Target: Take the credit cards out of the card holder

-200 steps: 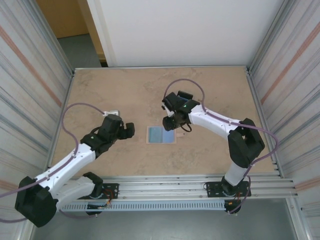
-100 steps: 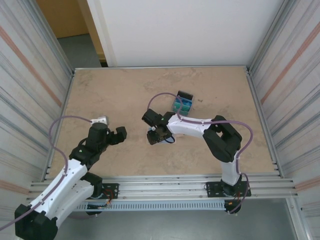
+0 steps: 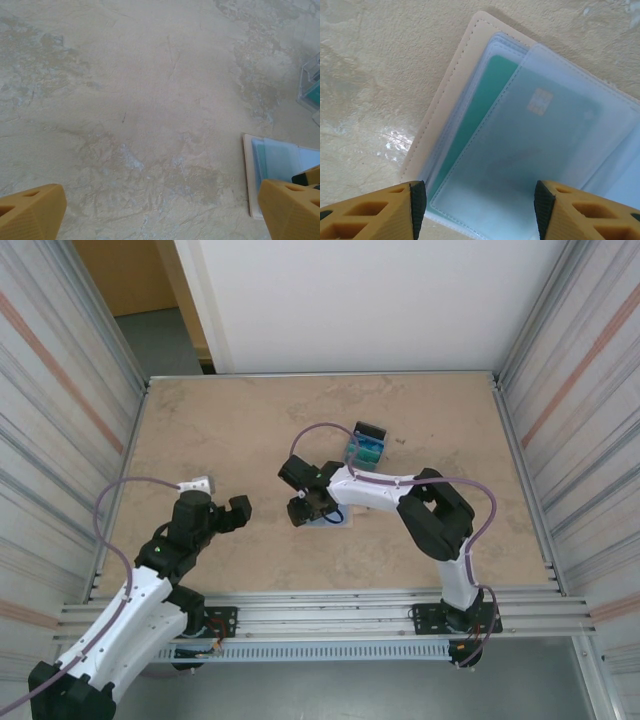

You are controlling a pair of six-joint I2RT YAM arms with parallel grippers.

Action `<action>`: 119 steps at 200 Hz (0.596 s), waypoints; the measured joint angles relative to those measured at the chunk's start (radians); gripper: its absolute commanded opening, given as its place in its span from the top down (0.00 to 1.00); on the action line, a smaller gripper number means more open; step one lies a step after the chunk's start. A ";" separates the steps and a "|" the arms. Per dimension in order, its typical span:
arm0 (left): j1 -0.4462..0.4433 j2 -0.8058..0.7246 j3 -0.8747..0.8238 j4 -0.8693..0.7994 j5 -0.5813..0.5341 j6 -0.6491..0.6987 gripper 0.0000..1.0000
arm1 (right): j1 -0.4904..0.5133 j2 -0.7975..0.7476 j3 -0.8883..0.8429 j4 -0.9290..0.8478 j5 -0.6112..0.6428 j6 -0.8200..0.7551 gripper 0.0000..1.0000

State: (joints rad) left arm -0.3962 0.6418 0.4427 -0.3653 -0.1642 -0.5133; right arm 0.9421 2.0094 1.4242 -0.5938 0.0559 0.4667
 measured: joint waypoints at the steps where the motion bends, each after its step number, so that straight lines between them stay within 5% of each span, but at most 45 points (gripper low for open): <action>1: 0.000 0.000 0.000 0.000 0.000 0.000 0.01 | 0.000 0.001 0.000 0.000 0.000 0.000 0.40; 119: 0.000 0.000 -0.010 0.003 0.016 0.000 0.01 | -0.011 0.007 0.000 -0.001 0.001 -0.003 0.69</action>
State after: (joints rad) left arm -0.3962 0.6418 0.4324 -0.3618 -0.1482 -0.5133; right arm 0.9306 2.0167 1.4242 -0.5949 0.0566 0.4633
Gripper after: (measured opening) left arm 0.987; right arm 0.353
